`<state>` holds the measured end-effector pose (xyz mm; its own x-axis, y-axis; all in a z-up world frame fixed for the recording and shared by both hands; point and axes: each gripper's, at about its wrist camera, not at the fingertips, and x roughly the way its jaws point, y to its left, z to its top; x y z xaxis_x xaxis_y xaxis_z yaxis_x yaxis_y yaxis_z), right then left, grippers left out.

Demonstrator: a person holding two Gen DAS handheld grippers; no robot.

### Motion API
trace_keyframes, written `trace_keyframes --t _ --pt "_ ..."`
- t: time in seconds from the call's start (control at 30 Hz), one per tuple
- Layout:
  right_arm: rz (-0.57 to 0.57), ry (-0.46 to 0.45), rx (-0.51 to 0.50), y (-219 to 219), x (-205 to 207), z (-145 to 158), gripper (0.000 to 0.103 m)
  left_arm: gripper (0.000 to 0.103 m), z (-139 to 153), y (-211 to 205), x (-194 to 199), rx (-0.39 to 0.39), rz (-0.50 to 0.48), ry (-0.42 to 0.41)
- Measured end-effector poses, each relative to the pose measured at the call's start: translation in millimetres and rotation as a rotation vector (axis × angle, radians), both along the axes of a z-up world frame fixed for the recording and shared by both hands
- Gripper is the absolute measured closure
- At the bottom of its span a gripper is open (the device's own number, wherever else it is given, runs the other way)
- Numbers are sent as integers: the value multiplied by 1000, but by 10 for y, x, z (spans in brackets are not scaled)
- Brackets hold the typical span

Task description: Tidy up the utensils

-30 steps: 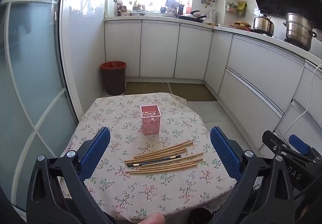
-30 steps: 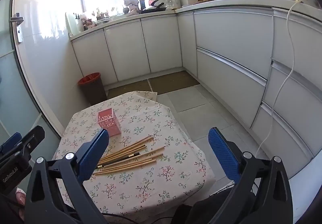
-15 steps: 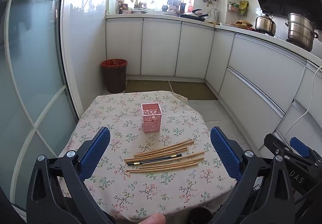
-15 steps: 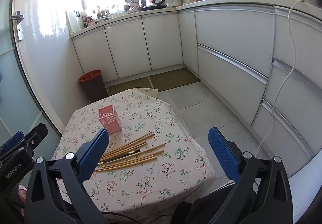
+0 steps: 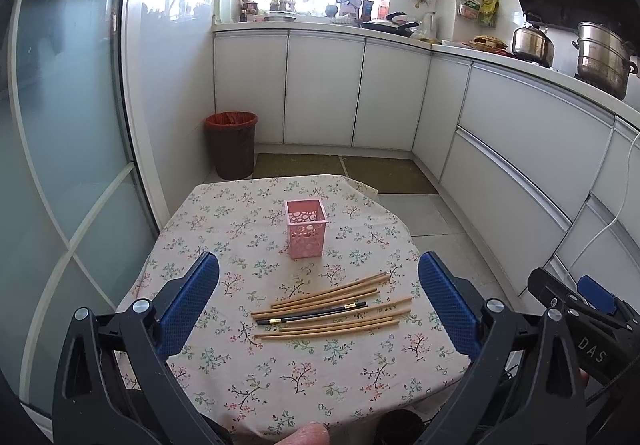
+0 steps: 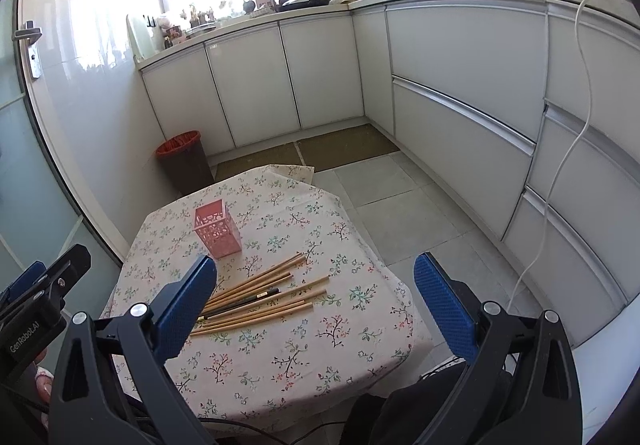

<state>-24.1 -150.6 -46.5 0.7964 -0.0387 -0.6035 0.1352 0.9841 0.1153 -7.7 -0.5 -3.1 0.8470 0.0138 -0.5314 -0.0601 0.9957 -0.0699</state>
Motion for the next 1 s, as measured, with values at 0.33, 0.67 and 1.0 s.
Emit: trace_keyframes --t 0.33,0.67,1.0 --pt "1 7 9 -6 11 -15 7 7 -15 -3 19 2 5 6" --pt "0 11 19 -22 -8 -30 7 7 -34 -5 21 7 11 13" --pt "0 11 19 -22 -8 -32 7 7 -48 15 17 8 13 16"
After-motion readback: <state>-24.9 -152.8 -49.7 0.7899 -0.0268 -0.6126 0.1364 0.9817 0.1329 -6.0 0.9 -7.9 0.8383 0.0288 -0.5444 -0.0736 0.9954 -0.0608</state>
